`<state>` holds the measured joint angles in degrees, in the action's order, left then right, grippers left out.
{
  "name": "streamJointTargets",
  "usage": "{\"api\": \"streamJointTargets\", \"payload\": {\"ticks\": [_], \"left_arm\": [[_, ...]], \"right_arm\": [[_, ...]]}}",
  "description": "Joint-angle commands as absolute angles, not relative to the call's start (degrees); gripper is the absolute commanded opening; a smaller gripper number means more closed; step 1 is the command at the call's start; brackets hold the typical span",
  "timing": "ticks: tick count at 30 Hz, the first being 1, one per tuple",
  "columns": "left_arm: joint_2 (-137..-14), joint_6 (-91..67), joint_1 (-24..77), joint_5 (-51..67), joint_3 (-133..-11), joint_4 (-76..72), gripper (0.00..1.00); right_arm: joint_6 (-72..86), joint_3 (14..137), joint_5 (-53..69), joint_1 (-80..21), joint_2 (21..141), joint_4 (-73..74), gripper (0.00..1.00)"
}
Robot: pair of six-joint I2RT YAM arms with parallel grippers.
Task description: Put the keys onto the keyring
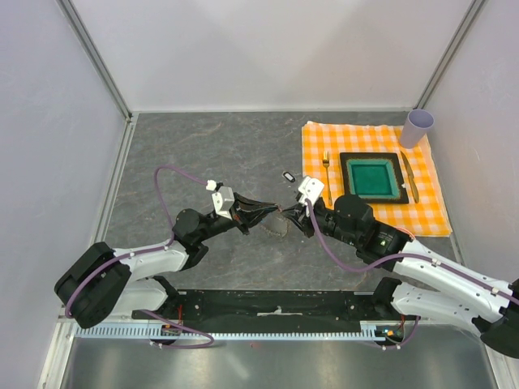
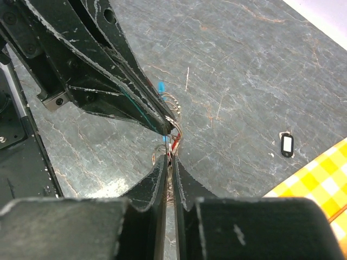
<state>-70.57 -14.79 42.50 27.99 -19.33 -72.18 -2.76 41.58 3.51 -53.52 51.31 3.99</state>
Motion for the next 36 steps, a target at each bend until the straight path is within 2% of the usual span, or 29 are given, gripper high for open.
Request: {"api": "streamJointTargets", "payload": {"ticks": [1, 6, 9, 12, 14, 16, 19, 27, 31, 36], "left_arm": [[-69.26, -15.91, 42.63, 26.54, -20.65, -92.81, 0.02], [-69.61, -15.91, 42.63, 26.98, -21.09, -92.90, 0.02], [-69.70, -15.91, 42.63, 26.46, -21.27, -92.90, 0.02], [-70.22, -15.82, 42.71, 28.12, -22.15, -92.90, 0.02], [-70.49, -15.82, 42.71, 28.48, -22.41, -92.81, 0.02], [-70.49, -15.65, 42.80, 28.39, -22.33, -92.90, 0.02], [-70.05, -14.68, 42.71, 28.39, -21.97, -91.94, 0.02], [-69.70, -14.85, 42.71, 29.53, -22.76, -90.88, 0.02], [-69.78, -15.55, 42.72, 29.97, -23.03, -90.88, 0.02], [-69.70, -16.00, 42.80, 31.37, -23.55, -90.88, 0.02]], "right_arm": [[-2.02, 41.40, 1.67, -53.79, 50.54, 2.90, 0.11], [-1.41, 41.66, 4.13, -53.79, 50.98, 1.94, 0.08], [-1.67, 41.92, 4.57, -53.88, 50.98, 1.93, 0.00], [-1.76, 42.62, 8.08, -53.79, 51.94, 2.20, 0.00], [-1.76, 42.98, 8.70, -53.79, 52.64, 2.90, 0.03], [-2.11, 43.07, 7.13, -53.70, 51.43, 3.86, 0.13], [-2.99, 44.38, 4.23, -53.79, 48.70, 6.41, 0.19], [-6.15, 45.70, 0.35, -53.79, 46.49, 9.40, 0.26], [-7.03, 46.31, 4.29, -53.79, 48.86, 9.14, 0.32], [-9.05, 47.29, 4.57, -53.70, 50.62, 9.05, 0.33]]}}
